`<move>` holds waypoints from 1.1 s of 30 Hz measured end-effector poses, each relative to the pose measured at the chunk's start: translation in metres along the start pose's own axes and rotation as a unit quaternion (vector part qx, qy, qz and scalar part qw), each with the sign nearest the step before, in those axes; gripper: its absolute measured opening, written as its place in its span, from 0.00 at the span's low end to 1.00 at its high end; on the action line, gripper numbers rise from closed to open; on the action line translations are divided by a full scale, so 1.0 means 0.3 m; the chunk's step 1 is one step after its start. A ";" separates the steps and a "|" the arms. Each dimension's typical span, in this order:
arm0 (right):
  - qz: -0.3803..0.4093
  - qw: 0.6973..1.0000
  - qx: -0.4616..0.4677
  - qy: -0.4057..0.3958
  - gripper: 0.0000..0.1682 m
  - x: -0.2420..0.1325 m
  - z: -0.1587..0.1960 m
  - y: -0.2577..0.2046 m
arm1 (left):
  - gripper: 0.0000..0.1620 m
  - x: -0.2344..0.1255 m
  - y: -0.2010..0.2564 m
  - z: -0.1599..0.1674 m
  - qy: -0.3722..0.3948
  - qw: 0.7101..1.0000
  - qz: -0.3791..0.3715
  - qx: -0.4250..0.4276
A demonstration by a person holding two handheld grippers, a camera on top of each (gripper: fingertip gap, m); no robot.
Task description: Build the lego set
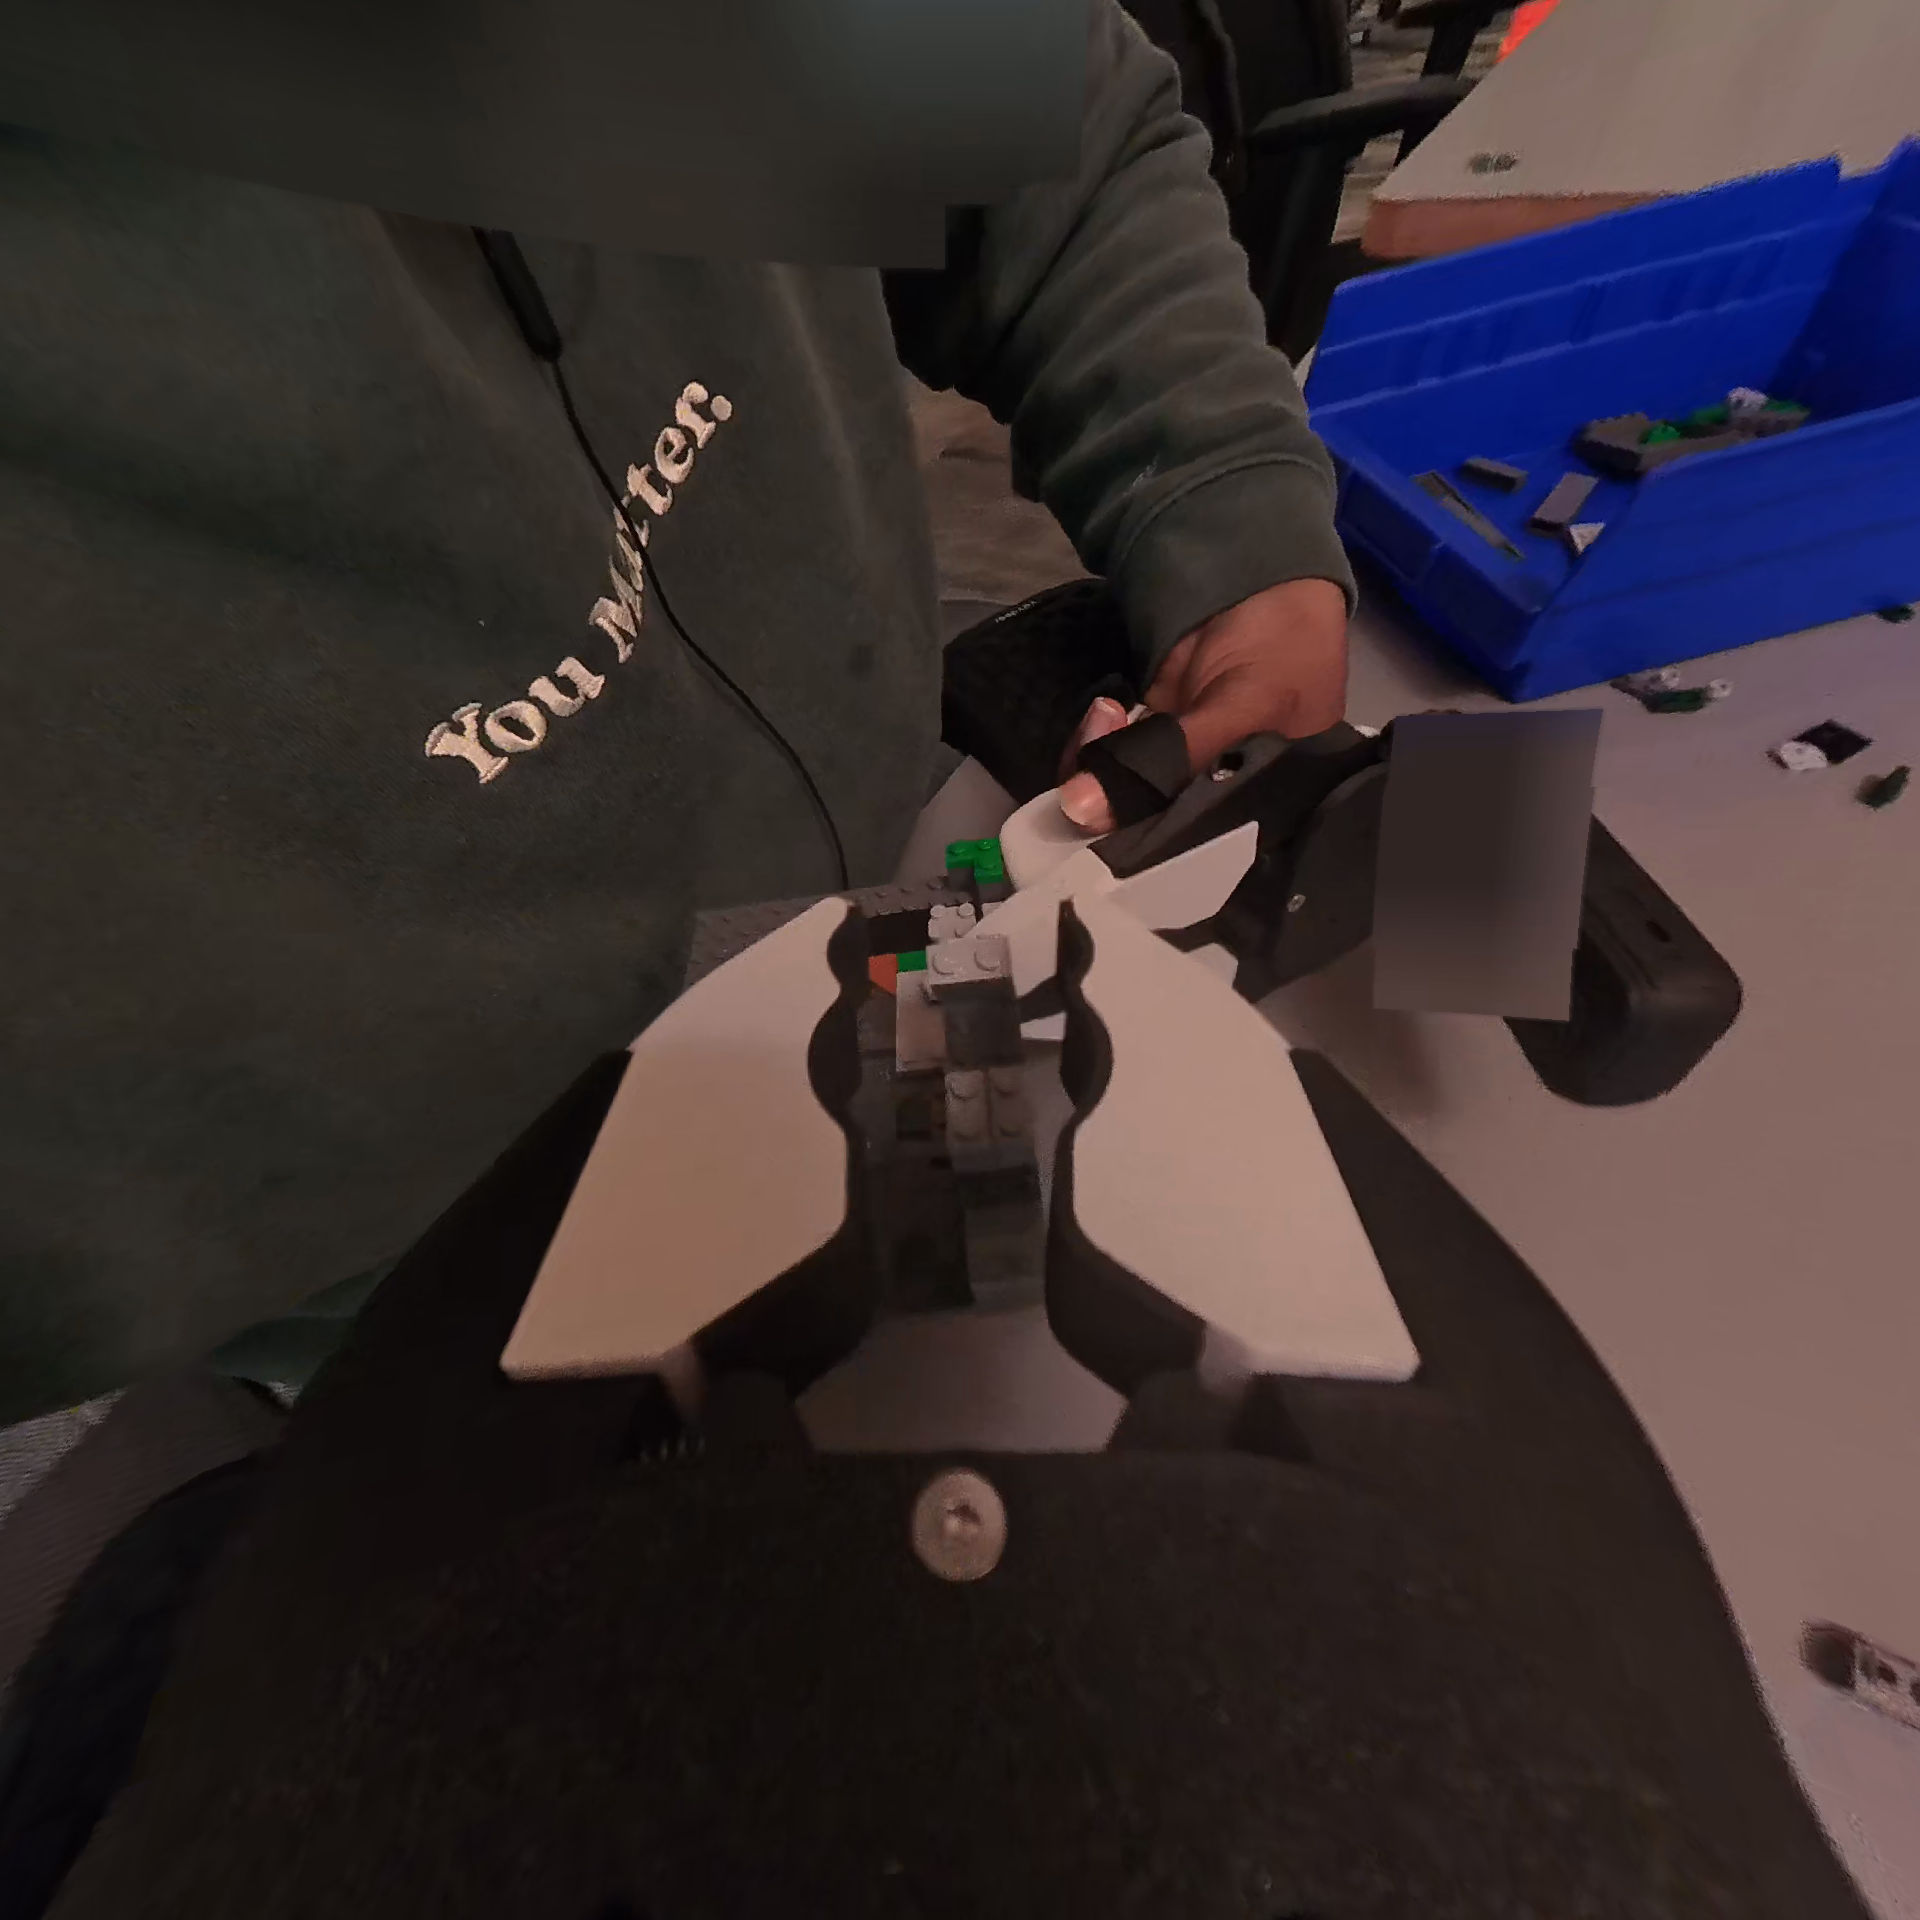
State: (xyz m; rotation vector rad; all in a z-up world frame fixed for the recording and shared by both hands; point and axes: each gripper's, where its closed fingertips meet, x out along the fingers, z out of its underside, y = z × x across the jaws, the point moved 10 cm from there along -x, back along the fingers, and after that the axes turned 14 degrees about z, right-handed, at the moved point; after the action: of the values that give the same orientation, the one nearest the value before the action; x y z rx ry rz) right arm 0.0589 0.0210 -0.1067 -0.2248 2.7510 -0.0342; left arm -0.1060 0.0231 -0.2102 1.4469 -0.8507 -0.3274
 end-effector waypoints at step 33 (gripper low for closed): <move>-0.272 0.885 0.221 -0.305 0.38 0.128 0.053 0.281 | 0.04 -0.036 0.021 -0.122 -0.007 0.998 -0.057 0.013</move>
State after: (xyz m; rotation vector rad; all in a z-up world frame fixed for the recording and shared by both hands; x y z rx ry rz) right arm 0.0170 0.0982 -0.1402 -0.7299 1.9129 -0.6211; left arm -0.0905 0.0580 -0.2041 1.5212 -0.7876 -0.4132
